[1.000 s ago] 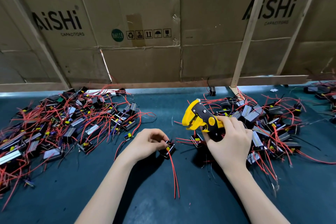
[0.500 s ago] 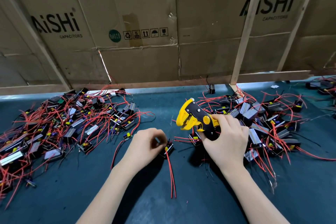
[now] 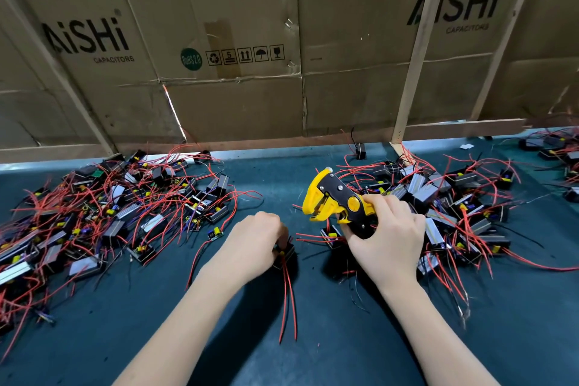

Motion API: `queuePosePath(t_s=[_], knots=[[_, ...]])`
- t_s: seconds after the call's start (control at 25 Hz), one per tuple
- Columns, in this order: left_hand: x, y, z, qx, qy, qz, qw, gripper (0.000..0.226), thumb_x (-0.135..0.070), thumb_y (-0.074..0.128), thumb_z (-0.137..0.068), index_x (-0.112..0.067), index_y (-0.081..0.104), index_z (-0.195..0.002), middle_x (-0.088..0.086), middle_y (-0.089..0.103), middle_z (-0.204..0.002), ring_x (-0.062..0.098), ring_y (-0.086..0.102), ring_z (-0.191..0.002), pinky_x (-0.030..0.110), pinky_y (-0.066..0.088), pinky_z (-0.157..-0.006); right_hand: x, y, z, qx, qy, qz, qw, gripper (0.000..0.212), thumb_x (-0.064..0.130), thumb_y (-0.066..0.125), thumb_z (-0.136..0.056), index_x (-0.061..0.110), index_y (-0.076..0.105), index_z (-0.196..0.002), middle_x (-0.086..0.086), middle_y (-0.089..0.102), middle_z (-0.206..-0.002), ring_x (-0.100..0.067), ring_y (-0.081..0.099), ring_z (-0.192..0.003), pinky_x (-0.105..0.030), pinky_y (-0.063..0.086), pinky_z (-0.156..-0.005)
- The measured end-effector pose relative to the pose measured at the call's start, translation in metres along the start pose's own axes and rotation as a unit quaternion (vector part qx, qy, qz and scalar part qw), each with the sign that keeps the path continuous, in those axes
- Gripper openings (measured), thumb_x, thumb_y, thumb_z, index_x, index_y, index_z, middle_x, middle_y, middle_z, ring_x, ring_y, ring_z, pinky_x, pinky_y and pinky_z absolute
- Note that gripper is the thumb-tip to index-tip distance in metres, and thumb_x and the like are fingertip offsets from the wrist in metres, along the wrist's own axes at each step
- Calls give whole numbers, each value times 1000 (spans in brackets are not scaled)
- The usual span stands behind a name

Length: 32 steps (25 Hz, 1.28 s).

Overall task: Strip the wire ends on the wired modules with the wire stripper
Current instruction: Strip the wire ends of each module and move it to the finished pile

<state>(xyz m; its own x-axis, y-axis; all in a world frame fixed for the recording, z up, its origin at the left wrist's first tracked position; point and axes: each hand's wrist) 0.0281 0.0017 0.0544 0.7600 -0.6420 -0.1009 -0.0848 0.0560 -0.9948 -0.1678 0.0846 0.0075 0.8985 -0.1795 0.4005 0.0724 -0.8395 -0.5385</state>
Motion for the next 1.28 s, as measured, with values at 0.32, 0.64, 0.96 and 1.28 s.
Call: queuePosePath(t_s=[0.32,0.64,0.96,1.28], knots=[[-24,12,30,-30,-41,-20,998,19,-25,48,-94,-9,58,-92,3,48,-107,30,56,-95,36,44,-71,5,0,1,5,-17,-17,1000,46,47,73,-60,20,69,-96,4,65,-91,-25,62,-84,-35,30,-71],[-51,22,23,-22,-108,-78,991,23,-5,55,-87,-11,52,-110,7,45,-118,28,54,-105,31,32,-72,14,-4,5,-4,-27,-84,996,42,49,61,-66,19,69,-94,6,64,-90,-22,62,-85,-34,30,-70],[-37,-24,-33,-187,-67,421,885,26,-13,80,-77,-8,68,-100,6,72,-97,16,67,-84,32,55,-84,15,-9,7,-90,-134,-243,957,28,15,67,-73,18,51,-95,11,49,-90,-14,48,-77,-33,29,-70],[-23,-34,-63,-6,55,487,872,31,-13,61,-95,-10,63,-126,1,66,-124,-8,59,-100,11,46,-91,7,-8,6,-95,-117,-235,960,29,17,66,-74,25,42,-89,28,29,-92,0,29,-77,-31,24,-69]])
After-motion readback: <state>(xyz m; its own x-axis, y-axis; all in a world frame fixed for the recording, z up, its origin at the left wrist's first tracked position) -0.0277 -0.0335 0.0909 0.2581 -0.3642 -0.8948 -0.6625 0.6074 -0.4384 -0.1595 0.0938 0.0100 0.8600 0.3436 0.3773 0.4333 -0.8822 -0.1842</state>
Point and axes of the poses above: each hand's wrist, its own z-axis away from the middle knuckle, its own y-axis out of the palm, x = y × z
